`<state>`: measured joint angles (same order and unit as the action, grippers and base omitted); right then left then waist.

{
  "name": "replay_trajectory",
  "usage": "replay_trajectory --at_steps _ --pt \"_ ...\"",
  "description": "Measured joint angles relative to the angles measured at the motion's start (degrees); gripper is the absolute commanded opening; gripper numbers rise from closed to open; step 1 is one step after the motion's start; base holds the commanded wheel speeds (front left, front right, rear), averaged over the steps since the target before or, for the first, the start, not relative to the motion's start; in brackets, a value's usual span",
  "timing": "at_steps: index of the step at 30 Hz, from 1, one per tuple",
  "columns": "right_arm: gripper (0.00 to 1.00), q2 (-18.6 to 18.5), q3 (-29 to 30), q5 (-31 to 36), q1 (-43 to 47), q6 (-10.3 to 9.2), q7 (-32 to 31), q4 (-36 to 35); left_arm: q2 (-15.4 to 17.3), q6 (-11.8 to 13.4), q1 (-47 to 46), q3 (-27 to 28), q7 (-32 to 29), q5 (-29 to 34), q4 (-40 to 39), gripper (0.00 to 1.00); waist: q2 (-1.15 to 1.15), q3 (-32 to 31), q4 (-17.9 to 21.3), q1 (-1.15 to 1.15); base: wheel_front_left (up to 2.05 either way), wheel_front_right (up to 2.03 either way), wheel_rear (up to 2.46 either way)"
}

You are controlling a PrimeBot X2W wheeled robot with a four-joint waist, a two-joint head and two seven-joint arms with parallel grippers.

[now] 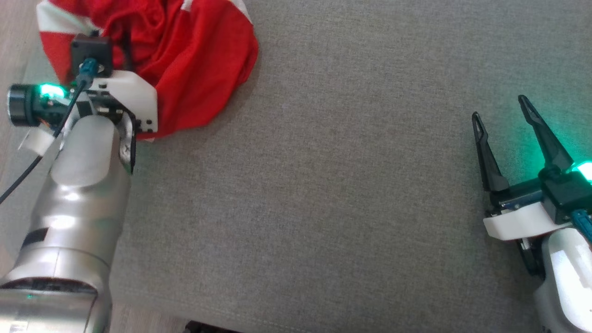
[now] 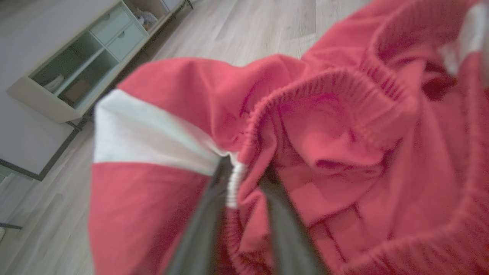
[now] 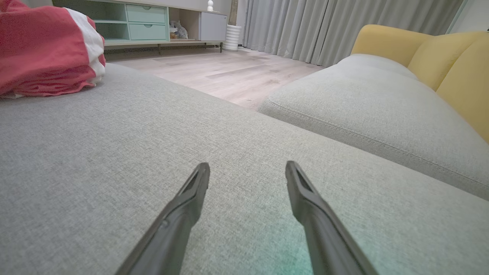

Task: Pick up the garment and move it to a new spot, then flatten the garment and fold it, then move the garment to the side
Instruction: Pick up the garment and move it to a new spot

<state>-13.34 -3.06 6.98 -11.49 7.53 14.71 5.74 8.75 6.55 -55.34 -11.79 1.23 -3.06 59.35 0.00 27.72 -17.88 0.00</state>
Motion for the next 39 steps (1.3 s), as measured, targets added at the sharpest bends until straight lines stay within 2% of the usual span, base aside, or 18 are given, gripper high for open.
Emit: replay_trajectory --at_steps 5,9,14,19,20,21,22,24,26,29,33,39 --pt "1.00 0.3 -0.2 0.0 0.1 0.00 0.0 1.0 0.0 0.0 -2.5 1.3 7.1 -1.9 0.0 0.00 0.00 -1.5 -0.1 0.00 0.00 0.00 0.00" --pt "1.00 2.2 -1.6 -0.5 0.1 0.00 0.0 1.8 0.5 -0.9 -4.9 1.0 10.0 -2.0 -2.5 0.00 0.00 -4.0 0.5 -0.01 0.00 0.00 0.00" --pt "1.00 5.5 -2.9 -1.2 0.0 0.00 0.0 3.1 1.9 -3.4 -7.3 -0.5 10.3 -1.3 -8.6 0.00 0.00 -7.8 2.4 -0.01 0.00 0.00 0.00" --pt "1.00 8.3 -3.7 -2.0 0.0 0.00 0.0 4.0 2.9 -7.3 -8.8 -2.2 6.4 -1.5 -17.0 0.00 0.00 -11.5 6.3 -0.01 0.00 0.00 0.00" --pt "1.00 8.3 -3.7 -2.0 0.0 0.00 0.0 4.0 2.9 -7.3 -8.8 -2.2 6.4 -1.5 -17.0 0.00 0.00 -11.5 6.3 -0.01 0.00 0.00 0.00" --pt "1.00 9.1 -3.7 -2.4 0.1 0.00 0.0 4.3 2.7 -9.7 -8.8 -2.3 4.3 -3.3 -21.1 0.00 0.00 -12.9 8.4 -0.01 0.00 0.00 0.00" --pt "1.00 9.1 -3.7 -2.4 0.1 0.00 0.0 4.3 2.7 -9.7 -8.8 -2.3 4.3 -3.3 -21.1 0.00 0.00 -12.9 8.4 -0.01 0.00 0.00 0.00" --pt "1.00 9.9 -2.8 -5.6 0.3 0.00 0.0 4.6 2.5 -11.3 -8.8 -2.3 1.9 -5.7 -25.3 0.00 0.00 -14.1 10.8 -0.01 0.00 0.00 0.00" --pt "1.00 10.0 -2.9 -9.0 0.4 0.00 0.0 5.0 2.0 -12.6 -8.7 -2.7 -2.3 -9.4 -31.3 0.00 0.00 -15.8 14.7 -0.02 0.00 0.00 0.00" --pt "1.00 10.1 -4.1 -12.5 0.4 0.00 0.0 4.9 0.7 -13.2 -8.3 -3.6 -6.2 -13.6 -37.0 0.00 0.00 -17.0 18.8 -0.02 0.00 0.00 0.00" --pt "1.00 10.1 -4.5 -14.0 0.3 0.00 0.0 4.7 -1.1 -13.6 -5.6 -5.7 -9.4 -18.0 -43.0 0.00 0.00 -17.7 24.1 -0.01 0.00 0.00 0.00" --pt "1.00 10.1 -4.5 -15.3 0.3 0.00 0.0 4.9 -4.4 -13.6 3.5 -9.8 -9.0 -21.1 -42.7 0.00 0.00 -16.6 30.4 -0.01 0.00 0.00 0.00"
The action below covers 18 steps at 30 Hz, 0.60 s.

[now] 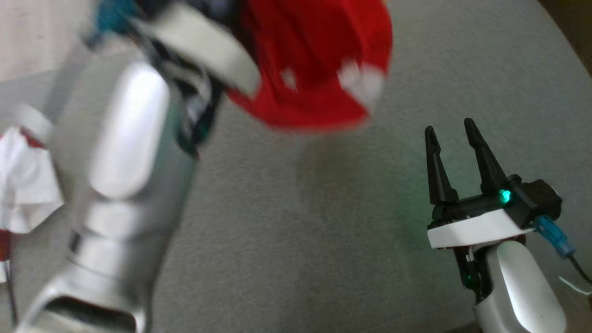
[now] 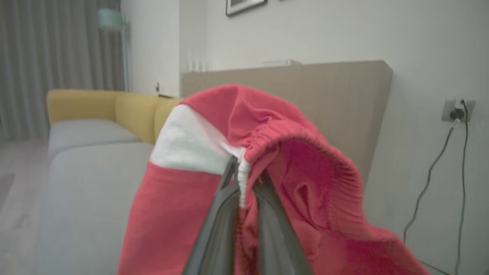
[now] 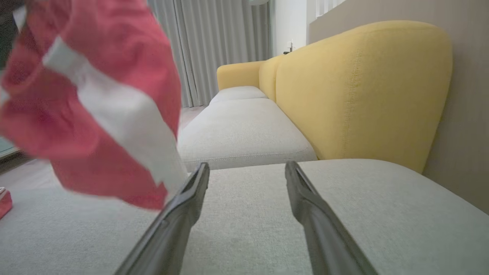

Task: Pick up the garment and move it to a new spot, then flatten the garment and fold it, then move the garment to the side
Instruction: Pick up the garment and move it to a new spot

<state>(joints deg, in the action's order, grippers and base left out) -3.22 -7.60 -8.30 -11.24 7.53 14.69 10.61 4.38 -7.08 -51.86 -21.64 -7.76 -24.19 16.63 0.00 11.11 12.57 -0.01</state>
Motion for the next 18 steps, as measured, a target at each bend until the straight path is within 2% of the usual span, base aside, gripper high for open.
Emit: replay_trajectory --at_steps 3,4,5,6,9,12,13,18 --pt "1.00 0.0 -0.7 -0.5 0.0 0.00 0.0 0.0 -0.7 0.0 6.0 -3.1 4.0 0.7 5.4 0.00 0.00 1.6 1.6 0.01 0.00 0.00 0.00" --pt "1.00 0.0 -1.1 -0.7 0.0 0.00 0.0 0.0 -0.8 0.0 8.1 -4.3 6.8 1.5 7.6 0.12 0.00 2.2 2.0 0.02 0.00 0.00 0.00" --pt "1.00 0.0 -1.4 -0.7 0.0 0.00 0.0 0.0 -0.9 0.0 10.1 -5.2 9.2 1.8 10.3 0.73 0.00 2.7 2.3 0.02 0.00 0.00 0.00" --pt "1.00 0.0 -1.6 -0.7 0.0 0.00 0.0 0.1 -0.9 0.0 12.0 -6.3 11.1 1.9 13.2 1.00 0.00 3.2 2.6 0.02 0.00 0.00 0.00" --pt "1.00 0.0 -1.9 -0.7 0.0 0.00 0.0 1.4 -0.9 2.3 16.4 -10.2 18.8 6.9 21.0 1.00 0.00 3.9 2.7 0.02 0.00 0.00 0.00" --pt "1.00 0.1 -1.5 -0.7 0.0 0.00 0.0 1.7 -1.4 6.2 18.2 -10.7 21.9 9.1 22.9 1.00 0.00 3.7 1.7 0.02 0.00 0.00 0.00" --pt "1.00 0.1 -1.2 -0.7 0.0 0.00 0.0 1.8 -1.4 7.6 18.6 -10.4 22.1 9.1 22.3 1.00 0.00 3.4 1.2 0.01 0.00 0.00 0.00" --pt "1.00 0.1 -0.6 0.2 0.7 0.00 0.0 2.4 -1.6 13.2 27.1 -4.9 22.2 10.1 8.2 1.00 0.00 1.2 -2.0 0.01 0.00 0.00 0.00"
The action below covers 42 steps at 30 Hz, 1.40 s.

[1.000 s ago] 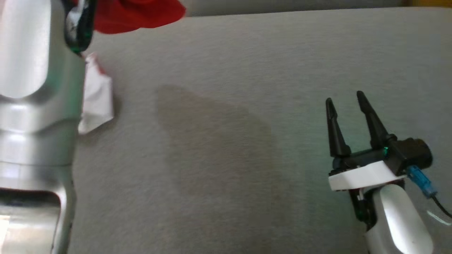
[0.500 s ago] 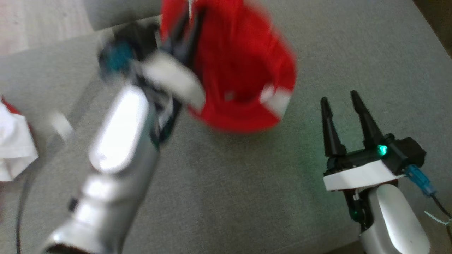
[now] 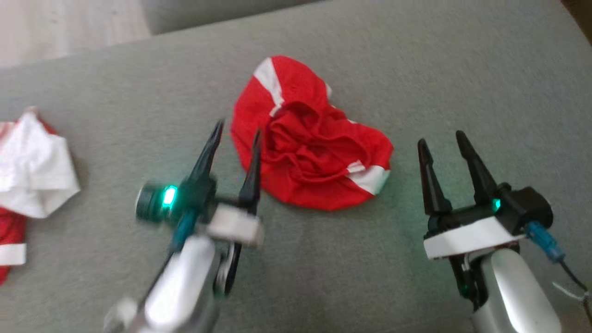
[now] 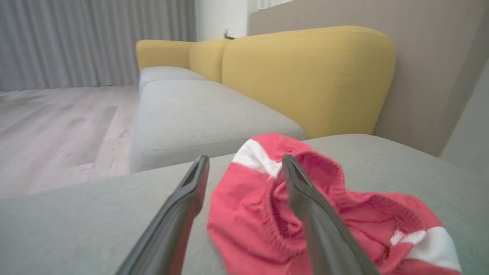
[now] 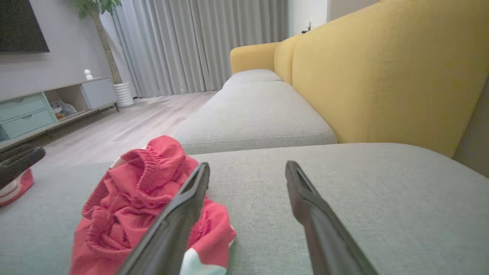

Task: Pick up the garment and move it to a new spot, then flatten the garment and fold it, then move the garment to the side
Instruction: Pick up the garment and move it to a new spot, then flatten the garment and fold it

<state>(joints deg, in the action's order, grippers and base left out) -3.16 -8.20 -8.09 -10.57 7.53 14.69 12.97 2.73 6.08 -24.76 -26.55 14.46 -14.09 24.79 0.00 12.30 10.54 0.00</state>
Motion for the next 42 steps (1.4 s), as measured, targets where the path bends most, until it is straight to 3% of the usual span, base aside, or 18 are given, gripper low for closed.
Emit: replay_trajectory --at_steps 6,13,21,42 --pt "1.00 0.1 0.1 1.8 6.1 0.00 0.0 0.5 0.1 3.1 17.8 6.0 0.0 1.7 -11.6 1.00 0.00 -5.1 -3.7 -0.02 0.00 0.00 0.00" --pt "1.00 0.2 0.8 2.3 11.6 0.00 0.0 -0.5 0.2 4.9 27.7 8.1 0.0 4.7 -20.0 1.00 0.00 -10.8 -8.2 -0.02 0.00 0.00 0.00" --pt "1.00 0.2 0.4 3.1 14.3 0.00 0.0 -0.2 0.2 6.5 31.9 10.1 0.0 5.6 -21.5 1.00 0.00 -14.2 -10.7 -0.02 0.00 0.00 0.00" --pt "1.00 0.3 0.0 2.5 14.8 0.00 0.0 0.2 0.3 5.0 32.4 10.8 0.0 7.5 -20.2 1.00 0.00 -14.9 -11.2 -0.01 0.00 0.00 0.00"
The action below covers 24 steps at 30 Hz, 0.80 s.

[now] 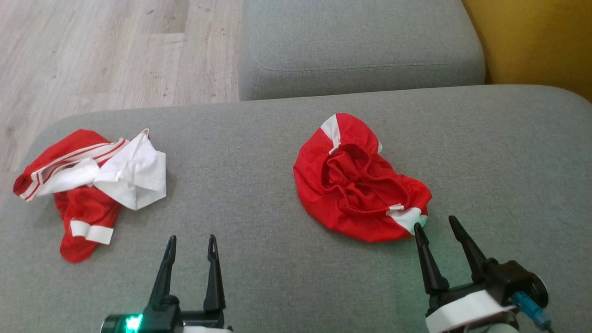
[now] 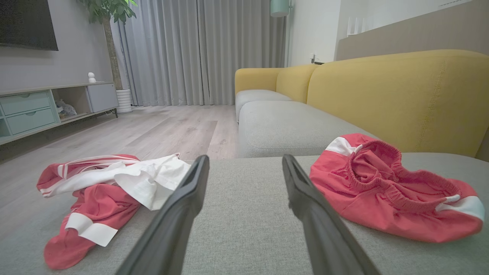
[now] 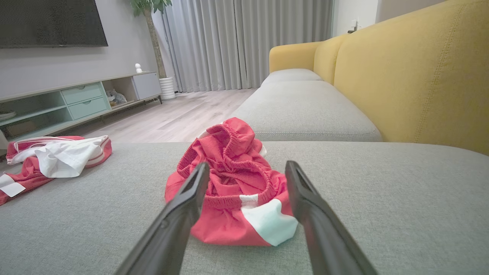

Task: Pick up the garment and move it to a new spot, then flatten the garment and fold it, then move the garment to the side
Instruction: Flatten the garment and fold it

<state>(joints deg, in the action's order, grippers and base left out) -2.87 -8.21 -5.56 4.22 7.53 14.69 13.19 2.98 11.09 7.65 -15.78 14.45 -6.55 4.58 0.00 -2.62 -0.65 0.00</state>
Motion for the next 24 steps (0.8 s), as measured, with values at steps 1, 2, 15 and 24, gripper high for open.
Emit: replay_trajectory --at_steps 1,2,15,24 --pt "1.00 0.0 0.0 0.0 0.0 0.00 0.0 0.1 0.0 0.0 0.0 0.0 0.0 0.0 0.1 1.00 0.00 0.0 0.0 0.00 0.00 0.00 0.00" --pt "1.00 0.0 0.0 0.0 0.0 0.00 0.0 0.2 0.0 0.0 0.0 0.0 0.0 0.0 0.1 1.00 0.00 0.0 0.0 0.00 0.00 0.00 0.00" --pt "1.00 0.1 -0.1 -0.6 0.0 0.00 0.0 0.4 0.0 -0.5 1.0 -0.5 0.0 1.4 1.4 1.00 0.00 -0.3 1.5 0.00 0.00 0.00 0.00" --pt "1.00 0.1 0.1 -2.0 -0.1 0.00 0.0 -0.8 0.0 -2.1 -1.4 -3.9 0.0 3.8 4.3 1.00 0.00 0.9 6.6 0.00 0.00 0.00 0.00"
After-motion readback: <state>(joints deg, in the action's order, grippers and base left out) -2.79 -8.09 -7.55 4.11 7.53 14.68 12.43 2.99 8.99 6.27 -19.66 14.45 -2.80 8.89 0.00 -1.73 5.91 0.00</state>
